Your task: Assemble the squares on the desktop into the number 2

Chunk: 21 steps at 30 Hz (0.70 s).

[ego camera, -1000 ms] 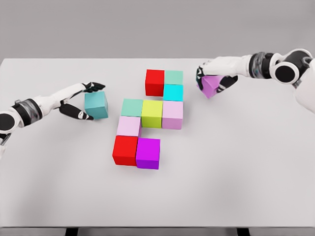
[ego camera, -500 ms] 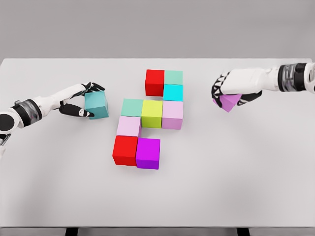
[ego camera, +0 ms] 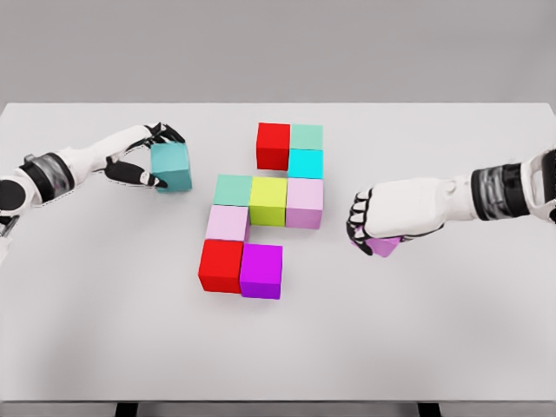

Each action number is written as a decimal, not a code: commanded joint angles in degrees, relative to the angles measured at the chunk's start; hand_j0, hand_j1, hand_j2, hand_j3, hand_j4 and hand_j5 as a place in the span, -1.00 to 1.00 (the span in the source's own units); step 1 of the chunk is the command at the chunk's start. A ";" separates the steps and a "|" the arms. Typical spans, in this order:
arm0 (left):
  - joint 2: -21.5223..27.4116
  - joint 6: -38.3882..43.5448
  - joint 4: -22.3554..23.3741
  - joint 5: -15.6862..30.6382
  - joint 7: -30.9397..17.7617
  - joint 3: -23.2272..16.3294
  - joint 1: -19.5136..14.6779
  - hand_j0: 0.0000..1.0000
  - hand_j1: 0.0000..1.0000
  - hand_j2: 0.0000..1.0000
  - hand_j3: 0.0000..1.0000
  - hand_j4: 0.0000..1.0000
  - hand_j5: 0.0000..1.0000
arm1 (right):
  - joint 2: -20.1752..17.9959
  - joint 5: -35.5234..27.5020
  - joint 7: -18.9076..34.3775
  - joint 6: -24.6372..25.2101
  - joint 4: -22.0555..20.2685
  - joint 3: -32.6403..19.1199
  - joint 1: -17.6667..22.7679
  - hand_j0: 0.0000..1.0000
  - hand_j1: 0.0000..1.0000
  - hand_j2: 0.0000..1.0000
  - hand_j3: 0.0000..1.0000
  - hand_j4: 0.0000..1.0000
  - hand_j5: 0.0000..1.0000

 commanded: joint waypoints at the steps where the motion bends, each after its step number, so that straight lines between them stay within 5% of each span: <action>1: -0.73 0.01 0.75 -1.04 0.06 0.11 -0.09 -0.06 -0.06 -0.06 -0.06 -0.06 -0.06 | 0.12 -0.29 -0.08 0.17 -1.13 1.12 0.00 -0.12 -0.12 -0.12 -0.12 -0.12 -0.12; 14: -7.15 -7.02 8.66 -11.41 0.06 0.11 -7.03 -0.07 -0.07 -0.07 -0.07 -0.07 -0.07 | 4.95 -0.47 -0.08 0.17 -1.31 5.07 -0.53 -0.12 -0.12 -0.12 -0.12 -0.12 -0.12; 21: -9.08 -8.51 9.98 -12.29 0.06 0.02 -8.70 -0.07 -0.07 -0.07 -0.07 -0.07 -0.07 | 6.44 -0.64 -0.08 0.17 -1.31 5.86 -1.32 -0.12 -0.12 -0.12 -0.12 -0.12 -0.12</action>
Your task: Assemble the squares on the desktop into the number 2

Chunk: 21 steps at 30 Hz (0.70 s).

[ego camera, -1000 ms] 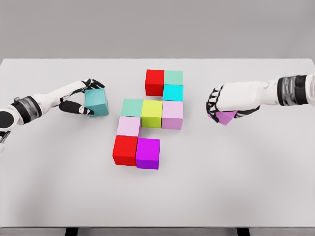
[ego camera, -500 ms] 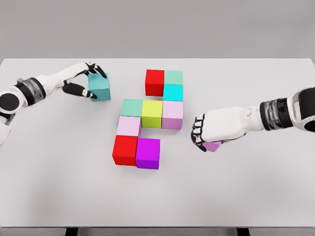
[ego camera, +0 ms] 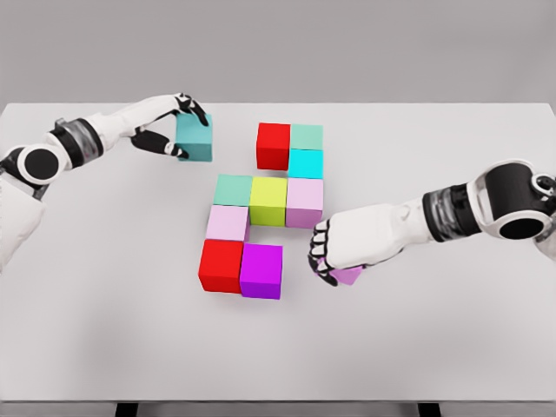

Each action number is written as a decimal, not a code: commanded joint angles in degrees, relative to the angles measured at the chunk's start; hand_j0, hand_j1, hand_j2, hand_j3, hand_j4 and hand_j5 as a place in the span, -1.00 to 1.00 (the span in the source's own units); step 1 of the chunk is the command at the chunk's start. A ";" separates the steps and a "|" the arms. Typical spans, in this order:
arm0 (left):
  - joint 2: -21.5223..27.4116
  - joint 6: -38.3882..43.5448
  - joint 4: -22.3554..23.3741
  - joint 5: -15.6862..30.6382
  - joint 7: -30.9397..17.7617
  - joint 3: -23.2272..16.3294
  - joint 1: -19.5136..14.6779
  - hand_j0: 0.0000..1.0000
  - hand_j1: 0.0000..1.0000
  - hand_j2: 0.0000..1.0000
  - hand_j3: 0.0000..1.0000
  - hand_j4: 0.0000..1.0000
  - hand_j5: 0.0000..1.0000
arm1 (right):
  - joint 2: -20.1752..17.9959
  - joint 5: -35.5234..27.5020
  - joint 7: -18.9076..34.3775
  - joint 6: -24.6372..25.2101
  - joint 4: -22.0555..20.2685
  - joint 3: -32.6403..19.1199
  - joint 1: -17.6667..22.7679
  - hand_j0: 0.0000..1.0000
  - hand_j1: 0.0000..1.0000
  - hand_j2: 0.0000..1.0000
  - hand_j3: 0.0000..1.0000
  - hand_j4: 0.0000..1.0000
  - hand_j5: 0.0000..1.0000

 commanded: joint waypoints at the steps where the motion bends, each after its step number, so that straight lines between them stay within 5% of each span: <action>1: -1.16 -0.77 1.18 -0.09 0.06 -0.02 -0.17 -0.07 -0.07 -0.07 -0.07 -0.07 -0.07 | 0.50 -0.42 -0.05 0.14 -0.01 0.33 0.00 -0.13 -0.13 -0.13 -0.13 -0.13 -0.13; 12: -8.37 -2.09 9.70 -4.84 0.06 -1.69 -4.75 -0.07 -0.07 -0.07 -0.07 -0.07 -0.07 | 2.52 -0.42 -0.05 0.14 -0.10 4.46 -1.67 -0.13 -0.13 -0.13 -0.13 -0.13 -0.13; 18: -8.99 -3.06 10.05 -4.84 0.06 -1.60 -5.10 -0.08 -0.08 -0.08 -0.08 -0.08 -0.08 | 2.69 -0.51 -0.05 0.14 -0.10 4.55 -2.02 -0.13 -0.13 -0.13 -0.13 -0.13 -0.13; 21: -8.99 -3.76 10.76 -4.84 0.15 -1.07 -5.19 -0.09 -0.09 -0.09 -0.09 -0.09 -0.09 | 2.78 -0.51 -0.05 0.14 -0.10 4.55 -2.11 0.04 0.04 0.04 0.04 0.04 0.04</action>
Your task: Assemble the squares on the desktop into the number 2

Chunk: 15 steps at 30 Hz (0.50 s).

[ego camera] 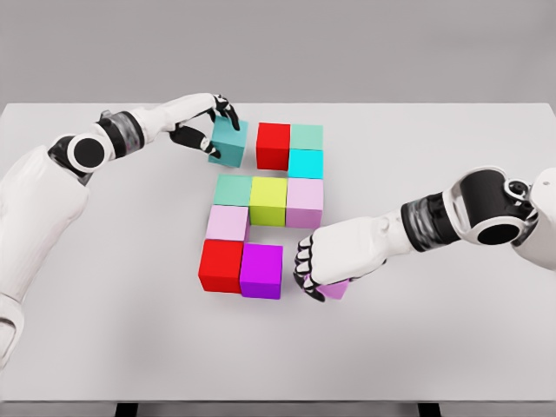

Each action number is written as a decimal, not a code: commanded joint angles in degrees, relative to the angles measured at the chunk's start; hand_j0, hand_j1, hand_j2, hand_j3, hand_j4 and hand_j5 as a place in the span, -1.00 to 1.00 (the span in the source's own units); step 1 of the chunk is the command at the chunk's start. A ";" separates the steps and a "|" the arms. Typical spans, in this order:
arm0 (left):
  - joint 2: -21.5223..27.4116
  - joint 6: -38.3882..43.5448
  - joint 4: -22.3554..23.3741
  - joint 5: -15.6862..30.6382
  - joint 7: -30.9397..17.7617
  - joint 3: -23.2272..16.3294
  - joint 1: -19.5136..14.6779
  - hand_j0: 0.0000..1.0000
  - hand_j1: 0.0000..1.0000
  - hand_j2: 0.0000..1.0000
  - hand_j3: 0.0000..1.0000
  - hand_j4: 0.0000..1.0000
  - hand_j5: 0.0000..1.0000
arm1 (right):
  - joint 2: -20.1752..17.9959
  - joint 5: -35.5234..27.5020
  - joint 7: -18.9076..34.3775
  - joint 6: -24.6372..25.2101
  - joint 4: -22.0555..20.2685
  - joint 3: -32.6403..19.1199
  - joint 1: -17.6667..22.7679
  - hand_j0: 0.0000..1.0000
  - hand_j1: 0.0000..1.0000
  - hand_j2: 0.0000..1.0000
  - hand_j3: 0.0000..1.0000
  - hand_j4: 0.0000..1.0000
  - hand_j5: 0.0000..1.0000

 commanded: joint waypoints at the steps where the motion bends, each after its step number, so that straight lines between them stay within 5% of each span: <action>1: -0.25 -0.63 0.69 0.28 0.16 0.39 0.00 -0.09 -0.09 -0.09 -0.09 -0.09 -0.09 | 0.03 -0.28 -0.04 0.14 -0.01 0.00 0.00 0.13 0.13 0.13 0.13 0.13 0.13; 5: -0.87 -0.89 0.78 0.37 0.16 0.57 -0.26 -0.09 -0.09 -0.09 -0.09 -0.09 -0.09 | 0.03 -0.19 -0.04 0.14 -0.01 0.00 -0.09 1.00 1.00 1.00 1.00 1.00 1.00; 15: -2.80 -0.89 2.98 0.28 0.25 0.66 -0.97 -0.08 -0.08 -0.08 -0.08 -0.08 -0.08 | -1.64 -1.78 -0.04 0.14 0.08 -3.87 -0.62 1.00 1.00 1.00 1.00 1.00 1.00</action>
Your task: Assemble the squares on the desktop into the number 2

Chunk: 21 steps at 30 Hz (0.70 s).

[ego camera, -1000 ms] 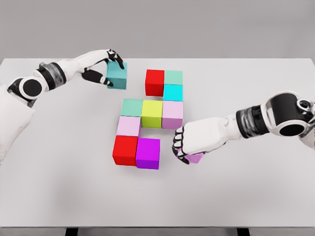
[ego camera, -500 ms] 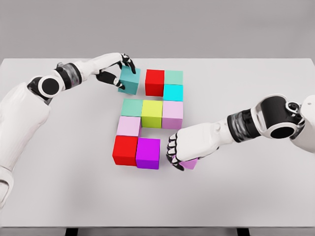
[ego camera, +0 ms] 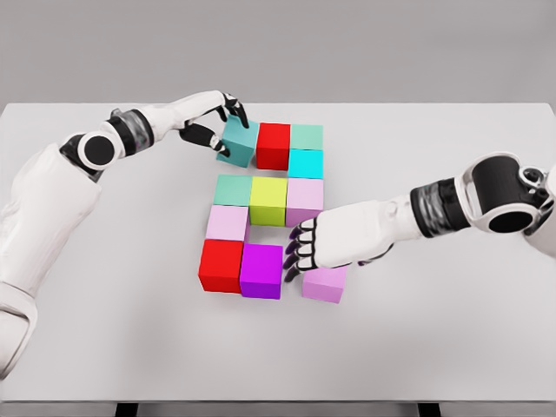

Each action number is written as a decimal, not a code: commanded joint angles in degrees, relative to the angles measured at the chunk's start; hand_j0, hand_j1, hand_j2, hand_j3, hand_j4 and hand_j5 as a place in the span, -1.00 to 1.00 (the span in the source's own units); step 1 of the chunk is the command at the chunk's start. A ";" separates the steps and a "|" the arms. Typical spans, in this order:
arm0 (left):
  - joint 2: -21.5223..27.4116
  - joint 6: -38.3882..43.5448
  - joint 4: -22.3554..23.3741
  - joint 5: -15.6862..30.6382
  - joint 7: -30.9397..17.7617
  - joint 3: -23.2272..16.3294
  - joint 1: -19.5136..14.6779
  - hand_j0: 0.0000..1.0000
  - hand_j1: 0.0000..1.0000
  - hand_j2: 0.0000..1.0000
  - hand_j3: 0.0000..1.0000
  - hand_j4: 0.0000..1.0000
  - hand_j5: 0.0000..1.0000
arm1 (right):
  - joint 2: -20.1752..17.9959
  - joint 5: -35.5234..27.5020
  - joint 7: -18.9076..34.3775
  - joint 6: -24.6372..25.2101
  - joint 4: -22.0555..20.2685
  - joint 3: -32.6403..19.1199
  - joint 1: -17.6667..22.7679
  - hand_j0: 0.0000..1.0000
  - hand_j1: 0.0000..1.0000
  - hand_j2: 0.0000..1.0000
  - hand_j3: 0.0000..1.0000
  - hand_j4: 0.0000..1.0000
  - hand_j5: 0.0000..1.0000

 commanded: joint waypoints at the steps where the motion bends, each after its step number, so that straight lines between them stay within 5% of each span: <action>1: -0.26 0.08 0.25 0.33 0.07 0.13 0.00 -0.08 -0.08 -0.08 -0.08 -0.08 -0.08 | -0.75 -0.56 -0.02 0.14 0.01 -1.78 0.00 1.00 1.00 1.00 1.00 1.00 1.00; 8: -0.70 0.08 0.51 0.42 0.24 1.09 0.00 0.01 0.01 0.01 0.01 0.01 0.01 | -10.24 -0.64 -0.02 0.14 0.10 -7.67 0.17 1.00 1.00 1.00 1.00 1.00 1.00; 13: -1.32 0.34 1.04 0.77 0.42 2.59 0.09 0.51 0.51 0.51 0.51 0.51 0.51 | -15.70 -0.56 -0.02 0.14 0.10 -7.67 2.55 1.00 1.00 1.00 1.00 1.00 1.00; 21: -0.88 0.51 0.95 0.85 0.42 2.50 0.26 0.68 0.68 0.68 0.68 0.68 0.68 | -14.11 0.41 -0.02 0.14 0.19 -7.23 7.38 1.00 1.00 1.00 1.00 1.00 1.00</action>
